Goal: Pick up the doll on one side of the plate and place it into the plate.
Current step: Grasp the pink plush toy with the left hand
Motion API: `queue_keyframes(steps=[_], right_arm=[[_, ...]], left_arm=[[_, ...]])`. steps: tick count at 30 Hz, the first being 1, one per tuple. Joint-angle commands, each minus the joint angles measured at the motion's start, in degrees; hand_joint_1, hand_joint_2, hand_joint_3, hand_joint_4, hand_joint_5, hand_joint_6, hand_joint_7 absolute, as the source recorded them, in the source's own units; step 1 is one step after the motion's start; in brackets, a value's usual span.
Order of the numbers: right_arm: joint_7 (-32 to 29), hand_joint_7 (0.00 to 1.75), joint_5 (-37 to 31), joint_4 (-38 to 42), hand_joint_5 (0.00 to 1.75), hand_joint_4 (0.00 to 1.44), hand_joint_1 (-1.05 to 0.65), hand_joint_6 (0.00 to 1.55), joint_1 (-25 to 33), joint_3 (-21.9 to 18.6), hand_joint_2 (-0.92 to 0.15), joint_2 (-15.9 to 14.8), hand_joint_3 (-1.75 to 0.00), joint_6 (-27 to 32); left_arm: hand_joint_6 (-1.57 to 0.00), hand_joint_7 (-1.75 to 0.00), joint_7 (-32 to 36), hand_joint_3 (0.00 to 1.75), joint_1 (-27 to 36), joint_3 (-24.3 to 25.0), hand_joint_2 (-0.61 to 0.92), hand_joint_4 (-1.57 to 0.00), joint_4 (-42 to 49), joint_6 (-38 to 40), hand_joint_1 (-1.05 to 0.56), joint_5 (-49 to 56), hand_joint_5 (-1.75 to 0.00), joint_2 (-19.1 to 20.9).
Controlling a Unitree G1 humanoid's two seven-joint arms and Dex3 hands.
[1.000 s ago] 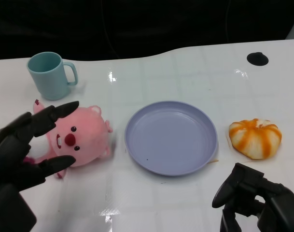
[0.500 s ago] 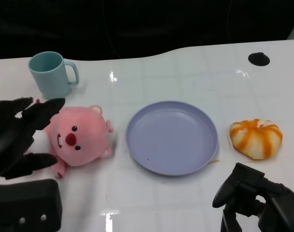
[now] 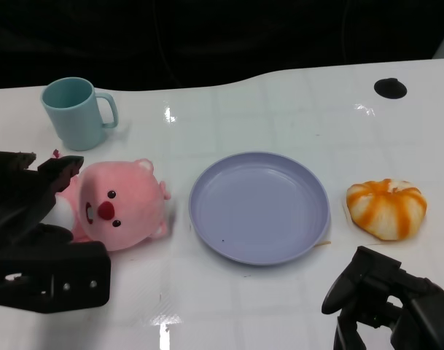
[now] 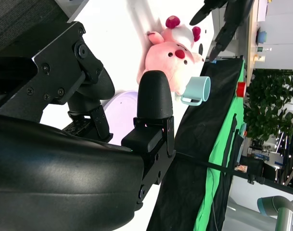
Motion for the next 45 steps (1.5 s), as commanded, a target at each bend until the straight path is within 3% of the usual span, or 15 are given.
queue_keyframes(steps=[1, 12, 17, 20, 23, 24, 28, 29, 30, 31, 33, 34, 37, 41, 45], right_arm=[[-0.18, 1.55, 0.1, -1.09, 1.75, 0.72, 0.1, 0.59, 0.33, -0.09, -0.45, -0.16, -1.35, 0.41], [-0.45, 1.56, 0.07, -1.71, 1.75, 0.72, 0.1, 0.6, 0.42, 0.47, -0.45, 0.01, -1.37, 1.24], [-0.74, 1.56, -0.2, -1.88, 1.75, 0.72, 0.11, 0.6, 0.51, 0.83, -0.45, 0.01, -1.37, 1.39], [-0.88, 1.56, -0.35, -1.69, 1.75, 0.72, 0.1, 0.6, 0.41, 0.93, -0.44, 0.05, -1.37, 1.15], [-0.71, 1.56, -0.15, -1.34, 1.75, 0.72, 0.1, 0.6, 0.31, 0.94, -0.44, 0.01, -1.38, 0.6], [-0.58, 1.56, -0.02, -1.2, 1.75, 0.73, 0.1, 0.6, 0.28, 0.91, -0.44, -0.04, -1.38, 0.39], [-0.41, 1.56, 0.38, -1.02, 1.75, 0.73, 0.09, 0.6, 0.37, 0.85, -0.42, -0.02, -1.39, 0.03], [-0.42, 1.56, 0.37, -0.99, 1.75, 0.73, 0.09, 0.6, 0.39, 0.84, -0.42, -0.02, -1.4, -0.06], [-0.43, 1.56, 0.33, -1.02, 1.75, 0.73, 0.09, 0.6, 0.43, 0.81, -0.42, -0.06, -1.4, -0.06], [-0.44, 1.56, 0.26, -1.05, 1.75, 0.73, 0.09, 0.6, 0.46, 0.8, -0.42, -0.1, -1.4, -0.05], [-0.42, 1.56, 0.28, -1.09, 1.75, 0.73, 0.09, 0.6, 0.5, 0.7, -0.42, -0.17, -1.4, 0.08], [-0.4, 1.56, 0.37, -1.08, 1.75, 0.73, 0.09, 0.6, 0.49, 0.65, -0.42, -0.17, -1.4, 0.13], [-0.39, 1.56, 0.51, -1.05, 1.75, 0.73, 0.08, 0.6, 0.42, 0.56, -0.42, -0.13, -1.4, 0.33], [-0.52, 1.56, 0.31, -0.81, 1.75, 0.73, 0.09, 0.6, 0.19, 0.48, -0.42, -0.13, -1.4, 0.53], [-0.5, 1.56, 0.32, -0.47, 1.75, 0.73, 0.1, 0.6, 0.09, 0.51, -0.42, -0.09, -1.4, 0.21]], left_arm=[[-0.15, 0.0, 0.85, 0.0, -3.04, -2.12, 0.9, -0.03, 4.76, -0.02, -0.74, 0.58, -0.22, 0.84], [-0.12, 0.0, 4.07, 0.0, -13.36, -10.7, 0.91, -0.03, 26.01, -2.33, -0.76, 0.05, -0.18, -1.06], [-0.15, -0.01, 6.14, 0.0, -17.8, -14.19, 0.91, -0.07, 36.49, -4.86, -0.64, -0.86, -0.16, -2.32], [-0.23, -0.02, 7.04, 0.0, -19.87, -15.68, 0.88, -0.2, 41.04, -5.67, -0.52, -1.47, -0.14, -3.34], [-0.5, -0.04, 8.57, 0.0, -21.45, -16.56, 0.9, -0.48, 45.39, -7.15, -0.42, -2.65, -0.1, -4.47], [-0.64, -0.04, 10.12, 0.0, -21.82, -16.87, 0.91, -0.66, 47.02, -7.57, -0.38, -2.82, -0.11, -4.88], [-0.88, -0.08, 18.87, 0.0, -22.41, -17.72, 0.91, -0.98, 53.52, -11.18, -0.31, -3.76, -0.17, -6.11], [-0.96, -0.13, 20.69, 0.0, -22.51, -17.95, 0.91, -1.04, 54.65, -12.06, -0.3, -3.86, -0.31, -6.24], [-1.02, -0.24, 22.61, 0.03, -22.57, -18.3, 0.91, -0.95, 55.89, -13.43, -0.29, -3.86, -0.73, -6.23], [-0.97, -0.51, 24.22, 0.07, -22.69, -18.64, 0.92, -0.84, 57.04, -14.62, -0.28, -3.89, -1.15, -6.24], [-0.83, -1.11, 27.08, 0.14, -22.92, -19.06, 0.92, -0.79, 59.13, -16.96, -0.24, -4.37, -1.61, -6.33], [-0.77, -1.28, 27.95, 0.18, -23.03, -19.16, 0.92, -0.79, 59.69, -17.58, -0.23, -4.7, -1.68, -6.43], [-0.69, -1.42, 30.1, 0.25, -23.3, -19.5, 0.92, -0.78, 60.58, -18.58, -0.21, -5.37, -1.74, -6.66], [-0.76, -1.05, 33.63, 0.2, -23.4, -19.86, 0.92, -0.75, 61.14, -19.05, -0.19, -5.58, -1.75, -7.04], [-0.59, -1.65, 36.14, 0.14, -23.44, -20.08, 0.92, -0.78, 61.43, -18.96, -0.2, -5.58, -1.75, -7.12]])
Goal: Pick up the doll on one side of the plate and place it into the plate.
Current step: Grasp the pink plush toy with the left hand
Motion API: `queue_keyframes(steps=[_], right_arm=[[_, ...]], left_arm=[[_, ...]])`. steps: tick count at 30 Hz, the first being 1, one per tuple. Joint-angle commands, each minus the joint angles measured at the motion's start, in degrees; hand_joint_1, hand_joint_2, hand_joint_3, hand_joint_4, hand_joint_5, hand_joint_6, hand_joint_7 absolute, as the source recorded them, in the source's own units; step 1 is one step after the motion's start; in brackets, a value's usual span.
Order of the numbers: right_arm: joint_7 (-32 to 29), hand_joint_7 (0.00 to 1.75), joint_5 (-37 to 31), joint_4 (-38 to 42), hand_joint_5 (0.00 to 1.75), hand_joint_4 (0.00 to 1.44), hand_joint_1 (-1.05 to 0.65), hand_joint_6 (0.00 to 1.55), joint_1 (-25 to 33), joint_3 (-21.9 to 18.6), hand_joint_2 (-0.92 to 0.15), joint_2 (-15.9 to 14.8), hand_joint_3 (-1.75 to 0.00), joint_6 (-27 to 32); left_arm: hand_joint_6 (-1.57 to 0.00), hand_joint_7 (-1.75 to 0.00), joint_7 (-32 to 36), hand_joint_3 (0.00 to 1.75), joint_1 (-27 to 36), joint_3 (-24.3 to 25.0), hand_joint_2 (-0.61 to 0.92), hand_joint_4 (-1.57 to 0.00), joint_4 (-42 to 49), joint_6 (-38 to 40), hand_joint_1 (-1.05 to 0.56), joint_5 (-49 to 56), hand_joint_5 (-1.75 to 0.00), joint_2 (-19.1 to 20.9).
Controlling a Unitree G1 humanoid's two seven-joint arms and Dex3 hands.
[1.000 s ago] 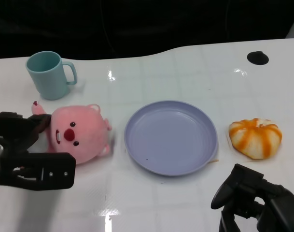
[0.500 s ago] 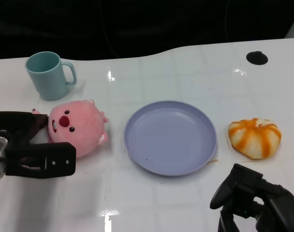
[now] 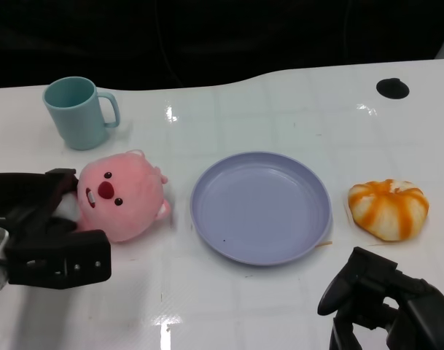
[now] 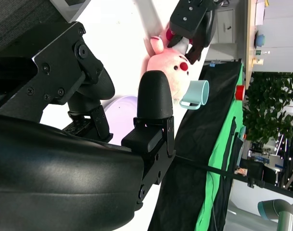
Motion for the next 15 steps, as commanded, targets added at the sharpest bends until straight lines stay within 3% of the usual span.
queue_keyframes(steps=[1, 5, 11, 15], right_arm=[[-0.05, 1.56, 0.22, 0.05, 1.75, 0.73, 0.1, 0.6, -0.05, -0.43, -0.42, -0.14, -1.4, -0.5], [-0.23, 1.56, -0.26, -0.1, 1.75, 0.72, 0.11, 0.6, -0.02, -0.47, -0.42, -0.24, -1.4, -0.46], [-0.11, 1.56, -0.1, -0.36, 1.75, 0.72, 0.1, 0.6, 0.08, -0.45, -0.43, -0.25, -1.4, -0.11], [0.0, 1.56, 0.18, 0.05, 1.75, 0.73, 0.11, 0.6, 0.0, -0.57, -0.43, -0.18, -1.4, -0.87]], left_arm=[[-0.58, -1.69, 0.6, 0.14, 1.7, -0.41, 0.92, -0.78, 0.27, -0.04, -0.19, -0.6, -1.75, -0.5], [-0.53, -1.74, 0.59, 0.24, 1.96, 2.28, 0.92, -0.81, -3.16, 1.11, -0.16, -3.6, -1.75, -0.37], [-0.62, -1.75, -1.99, 0.37, 2.79, 4.78, 0.9, -0.86, -10.14, 2.24, -0.16, -6.37, -1.75, 0.72], [-0.62, -1.75, -4.64, 0.66, 3.99, 5.9, 0.73, -0.87, -17.3, 4.84, -0.17, -6.64, -1.75, 1.39]])
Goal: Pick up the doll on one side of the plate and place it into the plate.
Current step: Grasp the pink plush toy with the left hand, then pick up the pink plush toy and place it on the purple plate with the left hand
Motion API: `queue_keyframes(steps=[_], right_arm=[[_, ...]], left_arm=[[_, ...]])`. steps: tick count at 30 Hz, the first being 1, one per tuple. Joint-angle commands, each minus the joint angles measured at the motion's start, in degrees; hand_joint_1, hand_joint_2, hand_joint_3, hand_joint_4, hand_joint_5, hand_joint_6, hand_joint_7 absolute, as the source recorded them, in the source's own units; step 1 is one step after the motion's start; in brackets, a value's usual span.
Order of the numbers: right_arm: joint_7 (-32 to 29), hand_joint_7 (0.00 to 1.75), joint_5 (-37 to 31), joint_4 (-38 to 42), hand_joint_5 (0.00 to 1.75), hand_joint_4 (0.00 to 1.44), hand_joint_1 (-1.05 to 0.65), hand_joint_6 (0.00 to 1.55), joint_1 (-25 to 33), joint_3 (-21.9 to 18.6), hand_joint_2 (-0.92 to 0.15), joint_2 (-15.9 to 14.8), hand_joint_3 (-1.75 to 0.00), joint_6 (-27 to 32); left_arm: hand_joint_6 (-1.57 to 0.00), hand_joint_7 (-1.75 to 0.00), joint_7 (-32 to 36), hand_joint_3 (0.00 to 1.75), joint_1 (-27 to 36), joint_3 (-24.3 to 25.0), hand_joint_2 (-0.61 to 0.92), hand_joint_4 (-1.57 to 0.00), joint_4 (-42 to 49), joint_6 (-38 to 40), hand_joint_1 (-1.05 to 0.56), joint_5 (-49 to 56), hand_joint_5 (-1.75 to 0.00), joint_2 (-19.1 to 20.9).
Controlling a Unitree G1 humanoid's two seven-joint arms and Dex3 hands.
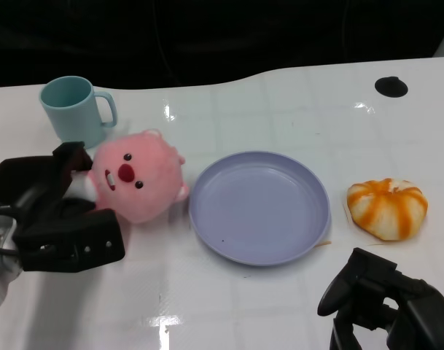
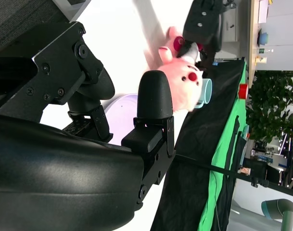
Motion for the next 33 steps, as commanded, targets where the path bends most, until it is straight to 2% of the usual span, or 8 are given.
queue_keyframes(steps=[1, 12, 19, 24, 25, 26, 28, 33], right_arm=[[0.04, 1.56, 0.38, 0.04, 1.75, 0.73, 0.1, 0.6, 0.01, -0.59, -0.43, -0.18, -1.4, -1.02], [0.05, 1.55, 0.56, -0.28, 1.75, 0.72, 0.1, 0.6, 0.28, -0.7, -0.43, -0.25, -1.39, -0.19], [-0.11, 1.55, -0.2, -0.68, 1.75, 0.71, 0.1, 0.61, 0.49, -0.66, -0.44, -0.55, -1.37, 0.14], [0.11, 1.55, 0.27, -1.03, 1.75, 0.72, 0.1, 0.61, 0.82, -0.55, -0.44, -0.53, -1.37, 0.11], [0.07, 1.55, 0.14, -1.14, 1.75, 0.72, 0.09, 0.61, 0.91, -0.49, -0.44, -0.55, -1.37, 0.13], [0.04, 1.55, 0.07, -1.21, 1.75, 0.72, 0.09, 0.61, 0.98, -0.44, -0.44, -0.55, -1.37, 0.11], [0.13, 1.55, 0.27, -1.29, 1.75, 0.72, 0.09, 0.61, 1.09, -0.4, -0.44, -0.52, -1.37, 0.03], [0.09, 1.55, 0.09, -1.45, 1.75, 0.72, 0.08, 0.61, 1.12, -0.22, -0.43, -0.52, -1.38, 0.09]], left_arm=[[-0.62, -1.75, -1.94, 0.7, 1.19, 1.46, 0.7, -0.87, -5.75, 2.43, -0.17, -0.07, -1.75, 1.96], [-0.62, -1.75, -8.41, 0.79, 3.56, 3.54, 0.65, -0.87, -21.46, 7.5, -0.21, -0.61, -1.75, 1.0], [-0.62, -1.75, -14.11, 0.49, 2.65, 2.39, 0.76, -0.88, -29.75, 12.24, -0.26, 0.56, -1.75, -2.82], [-0.59, -1.75, -18.31, 0.49, 0.51, 1.44, 0.76, -0.88, -30.97, 15.96, -0.22, 0.15, -1.75, -6.73], [-0.59, -1.75, -18.89, 0.5, 0.11, 1.24, 0.77, -0.88, -30.72, 16.37, -0.22, -0.1, -1.75, -7.67], [-0.62, -1.75, -19.27, 0.66, -0.15, 1.07, 0.7, -0.88, -30.47, 16.58, -0.21, -0.25, -1.75, -8.4], [-0.65, -1.75, -19.74, 0.8, -0.66, 0.27, 0.63, -0.89, -29.82, 17.05, -0.2, 0.06, -1.75, -9.86], [-0.68, -1.75, -20.44, 0.83, -1.87, -1.72, 0.61, -0.91, -27.95, 17.36, -0.21, 0.63, -1.75, -12.36]])
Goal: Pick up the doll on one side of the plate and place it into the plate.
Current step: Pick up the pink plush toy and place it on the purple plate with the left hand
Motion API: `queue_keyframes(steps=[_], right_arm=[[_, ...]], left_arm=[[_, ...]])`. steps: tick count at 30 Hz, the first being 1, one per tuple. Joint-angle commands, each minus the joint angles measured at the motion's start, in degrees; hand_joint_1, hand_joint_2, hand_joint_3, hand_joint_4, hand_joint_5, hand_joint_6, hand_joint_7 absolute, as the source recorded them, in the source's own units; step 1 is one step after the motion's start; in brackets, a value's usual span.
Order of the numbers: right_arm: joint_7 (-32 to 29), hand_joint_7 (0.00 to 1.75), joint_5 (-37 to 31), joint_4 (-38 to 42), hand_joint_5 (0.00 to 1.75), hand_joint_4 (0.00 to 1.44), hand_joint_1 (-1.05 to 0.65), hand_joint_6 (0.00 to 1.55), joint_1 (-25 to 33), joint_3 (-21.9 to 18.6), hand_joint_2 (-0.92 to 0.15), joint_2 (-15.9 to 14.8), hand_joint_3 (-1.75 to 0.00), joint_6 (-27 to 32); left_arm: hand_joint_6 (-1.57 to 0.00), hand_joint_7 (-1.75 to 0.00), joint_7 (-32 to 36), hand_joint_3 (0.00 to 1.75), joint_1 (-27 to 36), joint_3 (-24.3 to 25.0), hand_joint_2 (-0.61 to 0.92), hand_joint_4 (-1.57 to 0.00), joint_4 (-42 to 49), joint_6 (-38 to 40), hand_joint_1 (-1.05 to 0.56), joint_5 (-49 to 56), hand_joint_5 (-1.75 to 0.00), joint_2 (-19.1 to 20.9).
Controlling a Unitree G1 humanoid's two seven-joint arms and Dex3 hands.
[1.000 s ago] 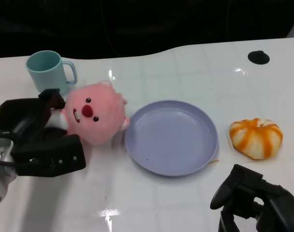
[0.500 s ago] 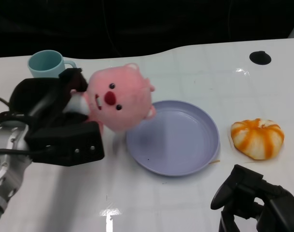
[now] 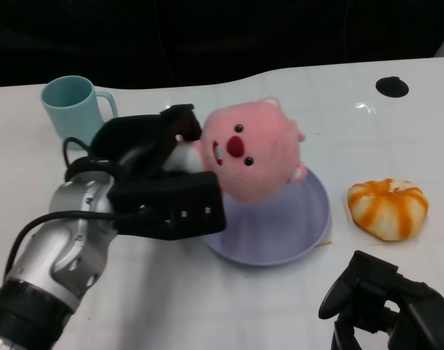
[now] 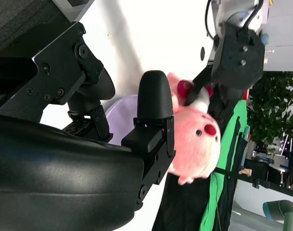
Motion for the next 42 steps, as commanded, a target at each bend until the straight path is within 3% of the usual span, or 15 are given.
queue_keyframes(steps=[1, 3, 5, 7, 14, 16, 18, 20, 22, 23, 24, 25, 27, 33, 42], right_arm=[[0.01, 1.55, -0.01, -0.81, 1.75, 0.72, 0.07, 0.61, 0.22, -0.14, -0.43, -0.33, -1.38, -0.02], [0.02, 1.55, 0.01, -0.77, 1.75, 0.72, 0.07, 0.61, 0.19, -0.08, -0.43, -0.3, -1.38, -0.04], [0.13, 1.55, 0.25, -0.6, 1.75, 0.72, 0.06, 0.61, 0.13, -0.06, -0.42, -0.24, -1.38, -0.31], [0.27, 1.55, 0.48, -0.41, 1.75, 0.73, 0.06, 0.62, 0.13, -0.08, -0.42, -0.23, -1.38, -0.69], [0.39, 1.54, 0.55, -0.49, 1.75, 0.73, 0.06, 0.61, 0.18, -0.16, -0.42, -0.19, -1.39, -0.7], [0.43, 1.54, 0.65, -0.55, 1.75, 0.73, 0.06, 0.61, 0.16, -0.19, -0.42, -0.17, -1.39, -0.65], [0.44, 1.55, 0.64, -0.58, 1.75, 0.73, 0.06, 0.61, 0.14, -0.26, -0.42, -0.21, -1.39, -0.61], [0.45, 1.55, 0.58, -0.61, 1.75, 0.73, 0.06, 0.61, 0.11, -0.36, -0.42, -0.29, -1.39, -0.56], [0.5, 1.55, 0.68, -0.69, 1.75, 0.73, 0.06, 0.61, 0.1, -0.42, -0.42, -0.3, -1.39, -0.42], [0.53, 1.55, 0.66, -0.59, 1.75, 0.73, 0.06, 0.61, 0.06, -0.47, -0.42, -0.32, -1.39, -0.56], [0.56, 1.55, 0.66, -0.48, 1.75, 0.73, 0.06, 0.61, 0.01, -0.51, -0.42, -0.34, -1.39, -0.69], [0.58, 1.55, 0.65, -0.4, 1.75, 0.73, 0.06, 0.61, -0.03, -0.55, -0.42, -0.36, -1.39, -0.8], [0.59, 1.55, 0.63, -0.45, 1.75, 0.73, 0.06, 0.61, -0.04, -0.61, -0.41, -0.4, -1.39, -0.46], [0.69, 1.55, 0.81, -0.4, 1.75, 0.73, 0.07, 0.61, -0.08, -0.68, -0.41, -0.42, -1.4, -0.39], [0.58, 1.55, 0.88, -0.14, 1.75, 0.73, 0.09, 0.61, -0.14, -0.45, -0.42, -0.15, -1.4, -0.62]], left_arm=[[-0.67, -1.75, -0.77, 0.83, -1.8, -0.94, 0.61, -0.9, 1.48, 0.48, -0.22, 0.43, -1.75, -1.06], [-0.65, -1.75, -0.98, 0.82, -2.17, -1.49, 0.61, -0.89, 2.08, 0.93, -0.22, 0.5, -1.75, -1.73], [-0.68, -1.52, -1.18, 0.81, -2.71, -2.31, 0.63, -0.88, 3.09, 1.13, -0.22, 0.75, -1.75, -2.58], [-0.64, -1.7, -1.01, 0.82, -3.07, -3.0, 0.63, -0.88, 3.82, 1.13, -0.21, 1.0, -1.75, -3.12], [-0.66, -1.75, -1.55, 0.93, -3.5, -4.21, 0.55, -0.86, 4.63, 0.8, -0.18, 2.14, -1.75, -3.08], [-0.81, -1.1, -2.57, 0.72, -3.44, -4.1, 0.57, -0.81, 4.23, 0.77, -0.2, 1.97, -1.75, -2.76], [-0.87, -0.66, -4.4, 0.54, -3.22, -3.84, 0.68, -0.77, 3.43, 0.52, -0.24, 1.18, -1.72, -2.35], [-0.88, -0.31, -6.7, 0.3, -2.9, -3.62, 0.83, -0.73, 2.24, 0.44, -0.28, 0.5, -1.63, -1.69], [-0.78, -0.09, -8.22, 0.19, -2.64, -3.59, 0.9, -0.6, 1.3, 0.41, -0.37, 0.12, -1.25, -1.11], [-0.76, -0.05, -9.08, 0.18, -2.41, -3.68, 0.91, -0.58, 0.69, -0.12, -0.39, -0.12, -1.16, -0.5], [-0.59, -0.02, -10.04, 0.22, -2.17, -3.82, 0.92, -0.48, -0.01, -0.75, -0.5, -0.37, -0.75, 0.22], [-0.5, -0.01, -10.71, 0.25, -2.01, -3.89, 0.92, -0.43, -0.51, -1.19, -0.57, -0.54, -0.55, 0.71], [-0.32, 0.0, -12.96, 0.31, -1.72, -3.8, 0.92, -0.31, -1.85, -1.81, -0.7, -1.28, -0.33, 1.85], [-0.04, 0.0, -16.32, 0.49, -1.21, -3.69, 0.92, -0.01, -4.68, -1.91, -0.97, -1.04, -0.12, 3.87], [-0.05, -0.02, -17.04, 0.54, 2.7, 0.36, 0.92, -0.03, -11.07, -3.58, -0.99, -4.63, -0.08, 6.81]])
